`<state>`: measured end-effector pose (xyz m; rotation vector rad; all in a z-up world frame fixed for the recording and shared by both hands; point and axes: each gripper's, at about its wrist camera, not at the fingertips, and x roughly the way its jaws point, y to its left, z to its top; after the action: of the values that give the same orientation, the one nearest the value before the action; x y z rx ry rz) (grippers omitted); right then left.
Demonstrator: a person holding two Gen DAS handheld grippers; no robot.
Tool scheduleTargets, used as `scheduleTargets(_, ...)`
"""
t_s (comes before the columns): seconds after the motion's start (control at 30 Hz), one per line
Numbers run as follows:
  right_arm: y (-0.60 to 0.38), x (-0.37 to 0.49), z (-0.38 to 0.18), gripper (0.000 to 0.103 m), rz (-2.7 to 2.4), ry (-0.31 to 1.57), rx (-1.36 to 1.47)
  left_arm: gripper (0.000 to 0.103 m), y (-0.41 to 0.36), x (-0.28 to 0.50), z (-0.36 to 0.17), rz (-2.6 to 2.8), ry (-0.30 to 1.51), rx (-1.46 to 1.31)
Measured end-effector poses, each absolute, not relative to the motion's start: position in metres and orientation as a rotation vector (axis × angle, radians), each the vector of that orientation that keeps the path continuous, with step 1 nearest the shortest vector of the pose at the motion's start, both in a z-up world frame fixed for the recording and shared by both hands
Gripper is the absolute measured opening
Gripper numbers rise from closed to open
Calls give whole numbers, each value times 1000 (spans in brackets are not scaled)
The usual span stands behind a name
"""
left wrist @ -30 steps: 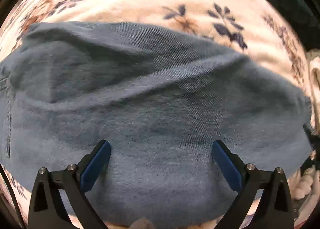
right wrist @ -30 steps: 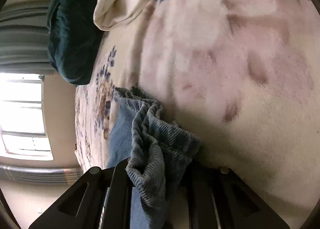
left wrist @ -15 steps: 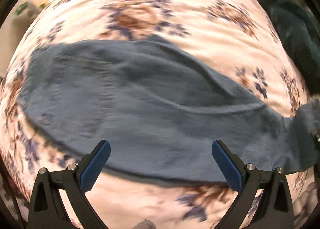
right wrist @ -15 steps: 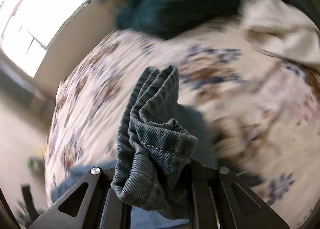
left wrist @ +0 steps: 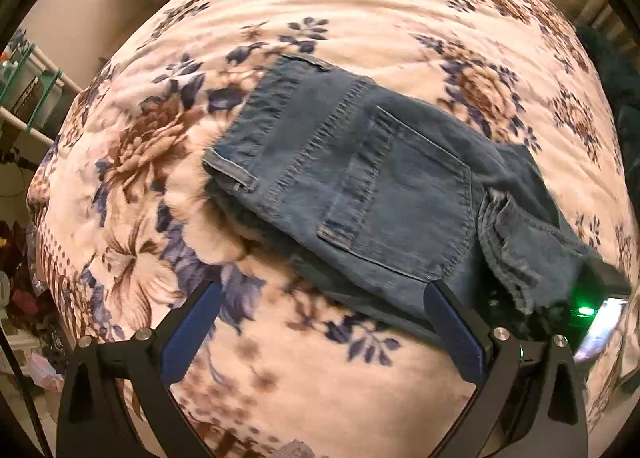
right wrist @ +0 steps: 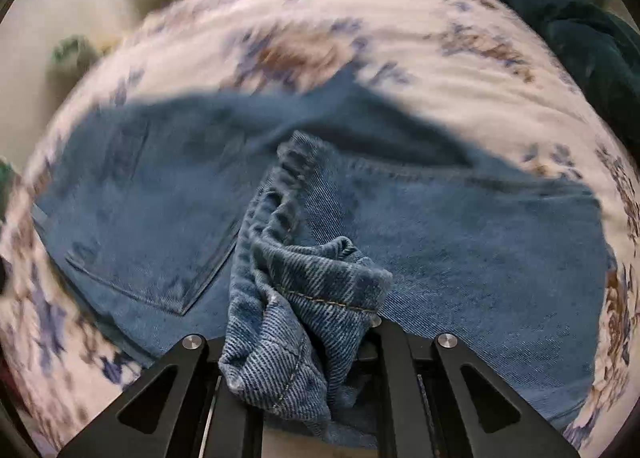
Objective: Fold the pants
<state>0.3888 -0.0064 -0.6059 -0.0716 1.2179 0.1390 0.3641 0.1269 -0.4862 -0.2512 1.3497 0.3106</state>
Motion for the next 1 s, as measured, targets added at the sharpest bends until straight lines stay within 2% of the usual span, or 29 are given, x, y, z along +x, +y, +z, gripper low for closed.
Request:
scheduleTargets(0.1, -9, 394, -612, 17, 138, 1284, -46, 103, 128, 371, -482, 286, 1332, -255)
scheduleTargets(0.13, -19, 397, -609, 23, 167, 1314, 21, 103, 127, 376, -482, 271, 1327, -258)
scheduleTargets(0.17, -27, 401, -604, 39, 207, 1345, 105, 103, 124, 381, -482, 253, 1325, -265)
scheduleTargets(0.2, -37, 404, -598, 51, 251, 1373, 217, 103, 121, 387, -483, 236, 1325, -278)
scheduleTargets(0.23, -54, 404, -592, 73, 291, 1387, 357, 103, 118, 393, -485, 209, 1327, -314)
scheduleTargets(0.27, -73, 401, -584, 78, 330, 1382, 504, 103, 115, 401, -489, 170, 1333, -371)
scheduleTargets(0.37, -125, 385, -560, 78, 362, 1329, 734, 103, 104, 425, -510, 68, 1379, -517)
scheduleTargets(0.47, -174, 370, -545, 78, 195, 1319, 680, 103, 79, 455, -543, -14, 1476, -513)
scheduleTargets(0.6, -231, 371, -564, 78, -32, 1367, 545, 101, 37, 484, -578, -120, 1558, -373)
scheduleTargets(0.7, -268, 376, -582, 78, -124, 1381, 554, 81, 8, 497, -592, -153, 1569, -234)
scheduleTargets(0.73, -278, 376, -587, 78, -145, 1380, 569, 60, -2, 499, -590, -178, 1537, -174)
scheduleTargets(0.77, -287, 376, -591, 78, -158, 1373, 583, 30, -11, 498, -588, -177, 1506, -91)
scheduleTargets(0.8, -293, 377, -593, 78, -172, 1370, 585, 19, -20, 497, -584, -226, 1471, -60)
scheduleTargets(1.0, -303, 374, -600, 78, -202, 1362, 582, 17, -41, 481, -558, -223, 1303, 125)
